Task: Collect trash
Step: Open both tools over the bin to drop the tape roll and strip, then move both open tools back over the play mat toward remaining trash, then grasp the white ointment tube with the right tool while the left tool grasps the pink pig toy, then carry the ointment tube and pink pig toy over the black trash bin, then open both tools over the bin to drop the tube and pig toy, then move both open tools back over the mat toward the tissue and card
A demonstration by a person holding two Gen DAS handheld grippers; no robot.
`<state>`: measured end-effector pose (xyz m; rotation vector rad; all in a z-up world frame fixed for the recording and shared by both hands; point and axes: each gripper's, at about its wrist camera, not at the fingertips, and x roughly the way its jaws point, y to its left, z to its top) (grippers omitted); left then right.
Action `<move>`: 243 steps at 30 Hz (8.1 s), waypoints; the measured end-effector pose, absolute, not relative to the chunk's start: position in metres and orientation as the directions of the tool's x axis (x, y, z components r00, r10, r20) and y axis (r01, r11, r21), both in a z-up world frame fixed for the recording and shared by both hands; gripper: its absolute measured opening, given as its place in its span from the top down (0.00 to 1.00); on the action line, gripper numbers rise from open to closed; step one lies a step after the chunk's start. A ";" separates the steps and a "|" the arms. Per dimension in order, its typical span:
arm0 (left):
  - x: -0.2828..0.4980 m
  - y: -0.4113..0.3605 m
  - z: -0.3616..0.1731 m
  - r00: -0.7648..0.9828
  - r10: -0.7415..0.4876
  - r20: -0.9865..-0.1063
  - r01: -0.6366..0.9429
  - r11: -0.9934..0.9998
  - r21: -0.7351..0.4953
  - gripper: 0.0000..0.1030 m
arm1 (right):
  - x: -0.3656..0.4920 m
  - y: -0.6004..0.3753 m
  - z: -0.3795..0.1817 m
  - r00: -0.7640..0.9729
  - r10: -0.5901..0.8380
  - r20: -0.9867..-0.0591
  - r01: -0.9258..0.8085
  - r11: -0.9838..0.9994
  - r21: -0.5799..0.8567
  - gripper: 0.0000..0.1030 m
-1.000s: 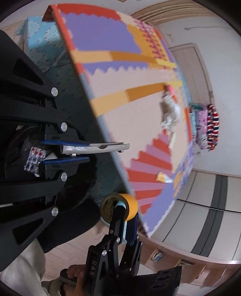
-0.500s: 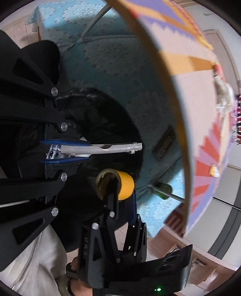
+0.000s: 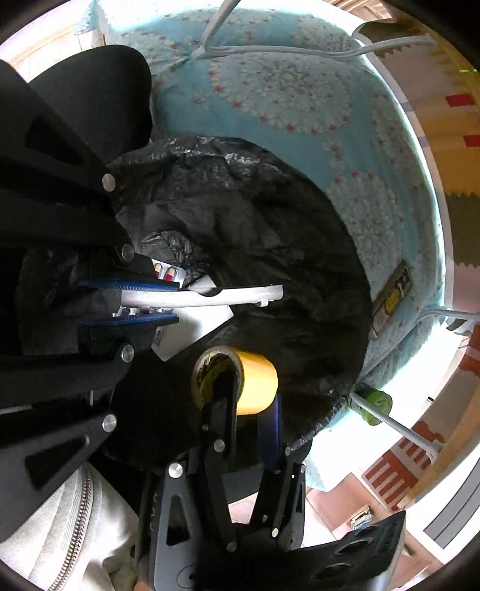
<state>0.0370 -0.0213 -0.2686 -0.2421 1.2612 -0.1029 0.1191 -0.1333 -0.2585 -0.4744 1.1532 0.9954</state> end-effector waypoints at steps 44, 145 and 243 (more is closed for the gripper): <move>0.046 0.003 -0.126 0.597 -0.077 -0.799 -0.013 0.994 -0.105 0.58 | 0.155 -0.178 -0.134 0.322 0.573 -0.754 -0.804 0.586 0.101 0.45; 0.144 0.127 -0.052 0.735 -0.037 -0.677 -0.105 0.980 -0.167 0.73 | 0.256 -0.168 -0.073 0.457 0.634 -0.624 -0.708 0.684 0.176 0.83; 0.041 0.009 -0.109 0.635 -0.148 -0.758 0.029 0.985 -0.168 0.55 | 0.156 -0.154 -0.122 0.239 0.636 -0.734 -0.856 0.495 0.149 0.68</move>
